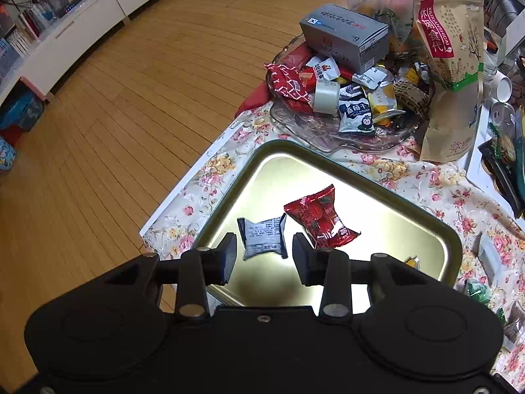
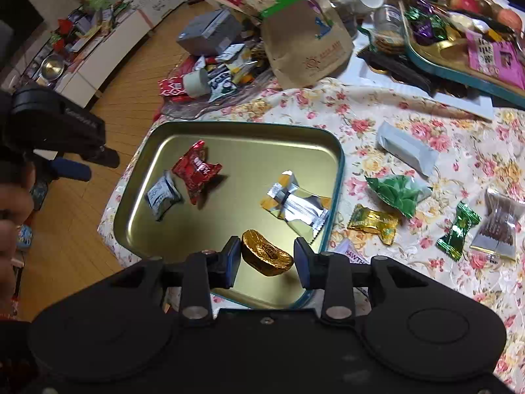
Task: Organize snacks
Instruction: 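Lower the gold candy into the tin tray and open the right tool, then grasp the clear packet of brown cookie with the right tool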
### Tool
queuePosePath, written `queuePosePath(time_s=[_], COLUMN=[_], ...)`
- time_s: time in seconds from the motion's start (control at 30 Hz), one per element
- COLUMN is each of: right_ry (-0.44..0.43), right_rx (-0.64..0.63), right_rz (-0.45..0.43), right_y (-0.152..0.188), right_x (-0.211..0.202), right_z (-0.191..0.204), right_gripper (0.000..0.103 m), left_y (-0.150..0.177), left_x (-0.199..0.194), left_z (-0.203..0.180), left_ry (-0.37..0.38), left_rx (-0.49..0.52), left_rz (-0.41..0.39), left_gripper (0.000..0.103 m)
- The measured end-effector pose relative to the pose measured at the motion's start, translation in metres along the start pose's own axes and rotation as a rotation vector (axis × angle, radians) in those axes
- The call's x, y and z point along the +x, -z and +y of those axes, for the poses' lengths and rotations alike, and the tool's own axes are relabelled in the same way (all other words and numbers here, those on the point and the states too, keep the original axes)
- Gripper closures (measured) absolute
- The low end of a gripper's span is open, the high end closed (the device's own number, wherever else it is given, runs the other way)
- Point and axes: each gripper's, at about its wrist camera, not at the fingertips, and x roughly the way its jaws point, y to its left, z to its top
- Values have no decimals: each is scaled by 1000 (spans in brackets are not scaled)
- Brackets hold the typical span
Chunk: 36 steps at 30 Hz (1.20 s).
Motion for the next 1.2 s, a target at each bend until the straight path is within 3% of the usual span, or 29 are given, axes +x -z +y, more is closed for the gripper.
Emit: queuePosePath(time_s=[0.27, 0.53, 0.93, 1.2], right_ry=[-55, 22, 158, 231], right_rx=[-51, -23, 244, 454], right_rz=[-69, -135, -191, -210], right_y=[-2, -5, -2, 7], right_x=[-17, -37, -71, -88], right_z=[9, -18, -114, -171], right_gripper=[64, 61, 60, 60], left_y=[3, 8, 31, 54], left_x=[2, -4, -23, -27], left_z=[-4, -25, -95, -142], left_ry=[18, 42, 118, 182], left_rx=[-1, 49, 243, 354], left_rz=[26, 22, -2, 35], left_gripper=[55, 55, 55, 55])
